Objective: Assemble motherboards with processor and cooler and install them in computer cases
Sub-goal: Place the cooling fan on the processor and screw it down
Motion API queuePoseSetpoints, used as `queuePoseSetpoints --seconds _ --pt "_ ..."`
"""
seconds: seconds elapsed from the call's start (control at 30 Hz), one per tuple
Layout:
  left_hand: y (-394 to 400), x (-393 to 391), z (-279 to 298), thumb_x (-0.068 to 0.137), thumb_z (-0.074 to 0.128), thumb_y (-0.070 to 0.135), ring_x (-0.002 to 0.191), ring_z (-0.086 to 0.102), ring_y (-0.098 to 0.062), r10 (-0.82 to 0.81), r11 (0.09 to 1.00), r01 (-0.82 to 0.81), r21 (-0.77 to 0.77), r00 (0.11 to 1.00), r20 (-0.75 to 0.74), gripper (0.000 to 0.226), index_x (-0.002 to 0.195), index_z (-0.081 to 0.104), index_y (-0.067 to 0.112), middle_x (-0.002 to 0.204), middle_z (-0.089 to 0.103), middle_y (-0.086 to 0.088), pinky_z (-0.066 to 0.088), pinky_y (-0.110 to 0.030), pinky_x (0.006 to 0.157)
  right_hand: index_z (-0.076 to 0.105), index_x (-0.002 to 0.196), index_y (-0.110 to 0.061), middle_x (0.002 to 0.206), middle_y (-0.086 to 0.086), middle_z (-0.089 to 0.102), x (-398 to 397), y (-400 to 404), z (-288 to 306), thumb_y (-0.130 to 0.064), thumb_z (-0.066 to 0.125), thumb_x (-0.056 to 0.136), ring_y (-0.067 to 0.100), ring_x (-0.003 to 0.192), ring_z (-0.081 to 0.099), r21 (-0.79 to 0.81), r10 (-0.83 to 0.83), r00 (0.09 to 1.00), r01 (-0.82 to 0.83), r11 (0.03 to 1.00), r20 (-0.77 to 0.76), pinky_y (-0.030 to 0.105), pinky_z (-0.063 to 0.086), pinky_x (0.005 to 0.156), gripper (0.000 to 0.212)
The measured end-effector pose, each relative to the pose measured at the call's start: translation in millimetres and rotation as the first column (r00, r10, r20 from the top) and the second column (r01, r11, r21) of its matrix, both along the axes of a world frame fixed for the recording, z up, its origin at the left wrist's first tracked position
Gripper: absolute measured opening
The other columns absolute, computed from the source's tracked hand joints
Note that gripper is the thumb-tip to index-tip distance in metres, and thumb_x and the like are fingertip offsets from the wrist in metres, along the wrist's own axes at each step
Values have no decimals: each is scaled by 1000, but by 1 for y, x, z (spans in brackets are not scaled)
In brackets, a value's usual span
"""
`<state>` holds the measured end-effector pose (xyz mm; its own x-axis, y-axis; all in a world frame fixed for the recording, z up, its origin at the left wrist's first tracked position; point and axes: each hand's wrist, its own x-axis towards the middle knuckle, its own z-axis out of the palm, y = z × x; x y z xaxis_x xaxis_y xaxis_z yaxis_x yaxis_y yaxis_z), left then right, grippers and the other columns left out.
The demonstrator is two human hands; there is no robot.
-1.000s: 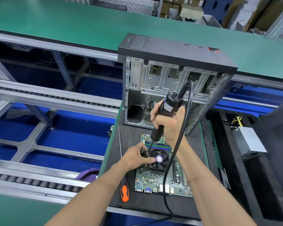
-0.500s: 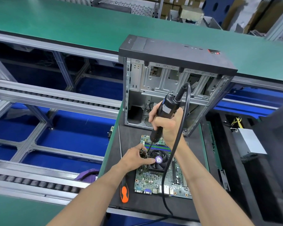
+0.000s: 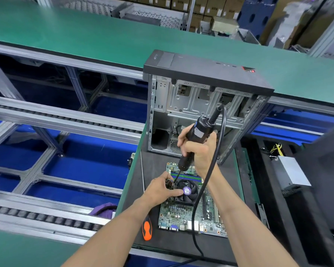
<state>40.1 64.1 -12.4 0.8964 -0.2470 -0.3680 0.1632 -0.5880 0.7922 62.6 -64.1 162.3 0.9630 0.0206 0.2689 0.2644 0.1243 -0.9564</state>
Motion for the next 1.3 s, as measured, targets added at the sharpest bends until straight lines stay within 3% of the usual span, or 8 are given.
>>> queuePoseSetpoints --seconds 0.17,0.27,0.4,0.57,0.83,1.07,1.2,1.3 --pt "-2 -14 7 68 85 53 97 47 -13 116 990 -130 50 970 216 56 102 51 24 102 53 8 45 -34 83 64 71 0 62 24 54 -11 -1 8 12 51 50 21 49 48 15 -28 1000 28 1000 10 29 35 48 27" --pt "8 -27 2 84 76 25 82 54 -9 191 978 -164 -131 954 229 16 84 60 23 90 58 6 43 -28 75 57 73 12 62 21 53 -21 -7 14 11 50 48 21 48 46 82 -69 996 65 995 49 30 34 47 26" --pt "18 -43 -7 88 64 0 78 59 -5 90 992 -71 -102 977 195 21 91 73 19 92 66 4 46 -21 74 56 72 11 61 17 52 -38 -8 16 13 49 48 20 47 42 110 -70 996 63 992 61 28 33 47 25" --pt "11 -42 -8 90 70 6 93 68 -13 23 996 -12 -84 991 135 17 103 75 15 99 74 3 52 -24 88 58 72 9 60 29 48 -51 -5 11 13 49 49 22 46 39 86 -70 997 68 994 26 32 31 48 25" --pt "8 -36 -8 86 75 8 70 57 14 5 1000 -1 -17 979 202 9 85 75 18 76 67 18 39 -7 69 57 72 11 59 32 47 -54 -2 7 14 50 49 21 45 40 95 -51 999 49 994 14 30 32 47 25" --pt "10 -35 -6 86 75 12 69 60 6 -9 1000 9 2 981 196 28 74 67 36 72 67 20 41 -9 66 56 74 10 60 33 44 -55 4 8 11 51 52 21 46 40 -9 21 1000 -22 1000 -18 32 30 47 23" --pt "10 -34 -4 86 74 12 65 59 0 -9 1000 8 7 980 200 29 72 66 35 69 67 16 42 -14 65 58 72 4 59 24 50 -51 7 5 10 50 50 22 47 42 -45 100 995 -99 994 2 30 33 45 25" --pt "11 -35 -3 86 73 5 66 61 -1 -12 1000 13 -6 981 196 28 73 68 29 71 68 13 45 -16 69 59 71 0 58 26 48 -44 8 4 9 50 45 28 50 41 -99 181 983 -180 979 0 38 31 45 29"
